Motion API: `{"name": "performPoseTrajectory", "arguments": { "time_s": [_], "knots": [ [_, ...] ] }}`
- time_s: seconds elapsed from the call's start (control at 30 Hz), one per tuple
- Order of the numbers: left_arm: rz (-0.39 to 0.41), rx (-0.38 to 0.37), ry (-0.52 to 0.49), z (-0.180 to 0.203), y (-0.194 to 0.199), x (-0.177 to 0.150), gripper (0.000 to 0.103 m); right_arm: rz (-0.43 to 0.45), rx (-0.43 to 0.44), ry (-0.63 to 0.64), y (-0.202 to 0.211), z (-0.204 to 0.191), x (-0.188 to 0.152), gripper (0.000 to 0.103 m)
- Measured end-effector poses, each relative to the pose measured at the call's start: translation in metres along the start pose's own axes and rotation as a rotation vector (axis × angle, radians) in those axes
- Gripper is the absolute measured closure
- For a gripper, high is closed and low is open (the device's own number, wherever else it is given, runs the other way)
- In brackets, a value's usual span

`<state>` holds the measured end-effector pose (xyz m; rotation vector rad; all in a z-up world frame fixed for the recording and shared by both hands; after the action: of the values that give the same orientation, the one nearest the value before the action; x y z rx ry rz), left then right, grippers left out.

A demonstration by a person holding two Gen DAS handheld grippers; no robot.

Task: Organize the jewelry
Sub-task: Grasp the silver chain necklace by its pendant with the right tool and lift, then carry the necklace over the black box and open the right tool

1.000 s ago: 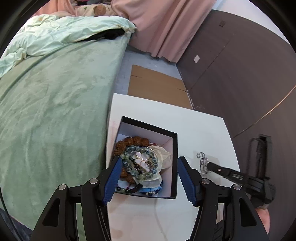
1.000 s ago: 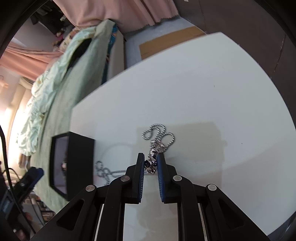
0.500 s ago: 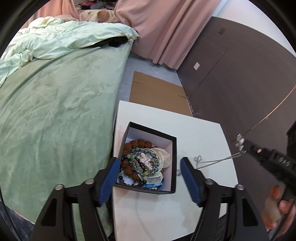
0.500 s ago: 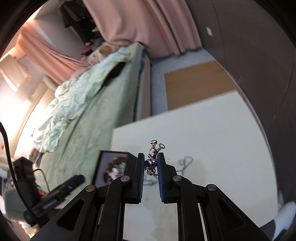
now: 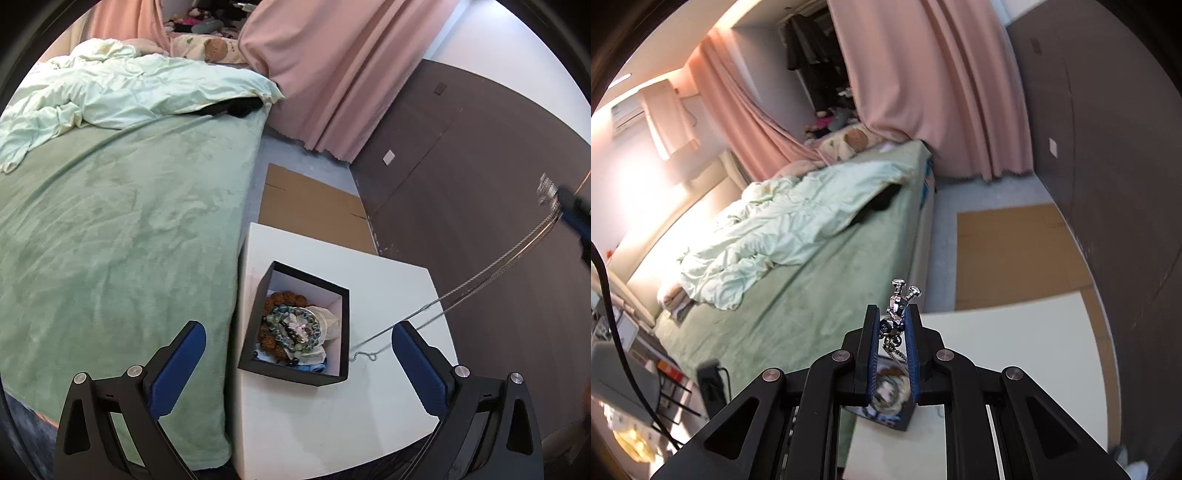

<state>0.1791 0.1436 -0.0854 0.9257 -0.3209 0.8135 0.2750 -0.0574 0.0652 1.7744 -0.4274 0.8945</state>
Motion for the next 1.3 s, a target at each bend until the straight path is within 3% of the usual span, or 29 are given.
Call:
{"name": "performPoseTrajectory", "arguments": {
  "time_s": [0.5, 0.7, 1.07, 1.3],
  "knots": [
    [0.065, 0.008, 0.016, -0.019, 0.037, 0.006, 0.0, 0.153, 0.026, 0.092, 0.062, -0.068, 0.061, 0.088],
    [0.085, 0.005, 0.026, -0.027, 0.046, 0.008, 0.0, 0.169, 0.02, 0.122, 0.06, -0.085, 0.067, 0.088],
    [0.102, 0.033, 0.034, -0.043, 0.049, 0.009, 0.001, 0.087, 0.008, 0.106, 0.009, -0.078, 0.05, 0.088],
    [0.13, 0.037, 0.01, -0.044, 0.05, 0.011, 0.001, -0.028, 0.011, 0.092, -0.043, -0.068, 0.01, 0.088]
  ]
}}
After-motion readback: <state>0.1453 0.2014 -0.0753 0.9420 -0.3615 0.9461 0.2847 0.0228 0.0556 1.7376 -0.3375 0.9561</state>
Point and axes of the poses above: each gripper's, at about its wrist camera, not at the fingertips, and y roughly against the way its jaws point, z to its right, x to its top, the point moved 4 cm from there along -y, roughly the way its jaws point, and after that the axes turned 14 degrees about -x, right-handed, at the moved point
